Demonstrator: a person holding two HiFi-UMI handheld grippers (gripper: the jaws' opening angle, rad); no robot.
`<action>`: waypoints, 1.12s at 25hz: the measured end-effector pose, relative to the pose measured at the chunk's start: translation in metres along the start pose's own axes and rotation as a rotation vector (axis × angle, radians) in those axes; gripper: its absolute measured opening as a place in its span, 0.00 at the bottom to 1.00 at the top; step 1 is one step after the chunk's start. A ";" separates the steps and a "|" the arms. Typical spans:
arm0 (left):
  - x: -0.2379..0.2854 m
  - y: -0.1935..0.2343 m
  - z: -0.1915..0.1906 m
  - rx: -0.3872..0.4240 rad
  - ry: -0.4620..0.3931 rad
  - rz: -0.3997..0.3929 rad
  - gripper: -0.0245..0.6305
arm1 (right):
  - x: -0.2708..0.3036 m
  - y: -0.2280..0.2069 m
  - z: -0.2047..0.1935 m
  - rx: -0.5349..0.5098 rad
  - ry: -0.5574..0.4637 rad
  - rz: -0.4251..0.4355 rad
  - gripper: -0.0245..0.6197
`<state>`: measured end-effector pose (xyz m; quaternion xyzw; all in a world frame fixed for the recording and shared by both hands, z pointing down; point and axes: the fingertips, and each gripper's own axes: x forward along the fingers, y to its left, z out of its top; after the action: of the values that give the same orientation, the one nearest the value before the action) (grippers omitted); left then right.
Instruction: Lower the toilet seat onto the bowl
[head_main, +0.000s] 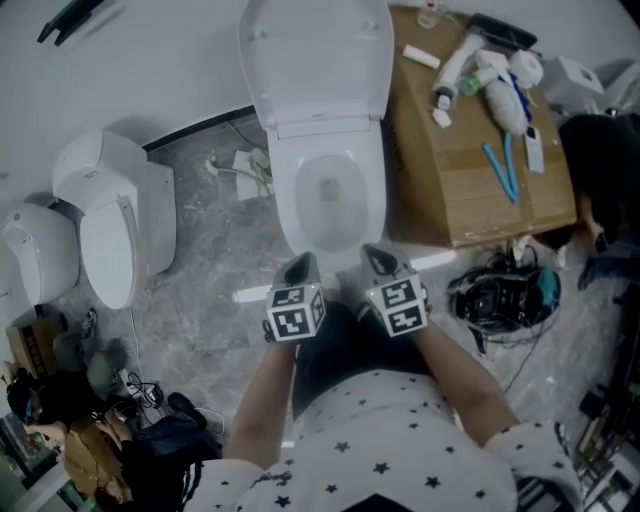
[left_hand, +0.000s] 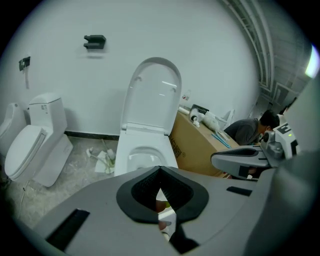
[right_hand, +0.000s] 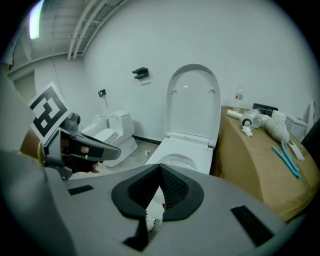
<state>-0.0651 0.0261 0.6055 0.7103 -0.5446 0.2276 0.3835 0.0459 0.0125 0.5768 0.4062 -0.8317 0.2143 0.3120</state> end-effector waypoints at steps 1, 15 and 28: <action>-0.004 -0.003 0.003 -0.004 -0.004 -0.010 0.04 | -0.004 0.000 0.005 0.004 -0.006 0.002 0.05; -0.056 -0.042 0.044 0.037 -0.099 -0.050 0.04 | -0.065 0.006 0.044 -0.018 -0.103 0.023 0.05; -0.097 -0.065 0.040 0.108 -0.168 -0.030 0.04 | -0.103 0.017 0.043 -0.025 -0.157 0.041 0.05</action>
<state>-0.0367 0.0597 0.4899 0.7545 -0.5512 0.1904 0.3011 0.0661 0.0519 0.4725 0.4008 -0.8643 0.1778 0.2466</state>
